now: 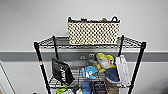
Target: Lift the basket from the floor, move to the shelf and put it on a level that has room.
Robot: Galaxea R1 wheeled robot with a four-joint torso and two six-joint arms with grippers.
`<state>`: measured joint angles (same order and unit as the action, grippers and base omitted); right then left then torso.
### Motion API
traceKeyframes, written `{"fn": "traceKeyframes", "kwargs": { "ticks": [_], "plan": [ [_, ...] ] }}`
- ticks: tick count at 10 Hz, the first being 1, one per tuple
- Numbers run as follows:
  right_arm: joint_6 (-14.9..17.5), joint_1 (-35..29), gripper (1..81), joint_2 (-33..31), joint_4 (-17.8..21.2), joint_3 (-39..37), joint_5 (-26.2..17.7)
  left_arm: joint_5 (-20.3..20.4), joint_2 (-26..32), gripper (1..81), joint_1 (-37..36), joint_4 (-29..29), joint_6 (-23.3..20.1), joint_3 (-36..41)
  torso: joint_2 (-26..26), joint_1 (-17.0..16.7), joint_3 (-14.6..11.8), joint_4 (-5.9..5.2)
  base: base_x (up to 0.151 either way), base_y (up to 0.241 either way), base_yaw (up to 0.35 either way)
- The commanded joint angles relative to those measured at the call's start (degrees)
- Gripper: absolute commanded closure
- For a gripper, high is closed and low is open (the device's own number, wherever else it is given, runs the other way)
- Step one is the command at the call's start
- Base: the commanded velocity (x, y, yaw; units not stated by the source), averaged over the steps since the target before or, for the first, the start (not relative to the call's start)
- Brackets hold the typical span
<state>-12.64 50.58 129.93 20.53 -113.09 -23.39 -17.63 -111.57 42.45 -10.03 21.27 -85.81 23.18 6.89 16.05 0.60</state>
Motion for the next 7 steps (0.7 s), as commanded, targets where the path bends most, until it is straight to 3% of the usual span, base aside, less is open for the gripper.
{"fn": "traceKeyframes", "kwargs": {
  "ticks": [1, 7],
  "plan": [
    [2.45, -2.71, 1.0, 3.26, 0.74, -5.90, -0.51, 3.04, -1.56, 1.0, -0.65, 2.56, 0.00, -0.33, 0.00, 0.00, 0.00, 0.00, 0.000, 0.000, 0.000],
    [7.89, 5.37, 1.0, 12.04, 0.74, -14.94, 2.30, 6.10, -12.52, 1.0, 9.81, 6.16, -0.09, -11.29, 0.00, 0.00, 0.00, 0.00, 0.000, 0.000, 0.000]
  ]
}}
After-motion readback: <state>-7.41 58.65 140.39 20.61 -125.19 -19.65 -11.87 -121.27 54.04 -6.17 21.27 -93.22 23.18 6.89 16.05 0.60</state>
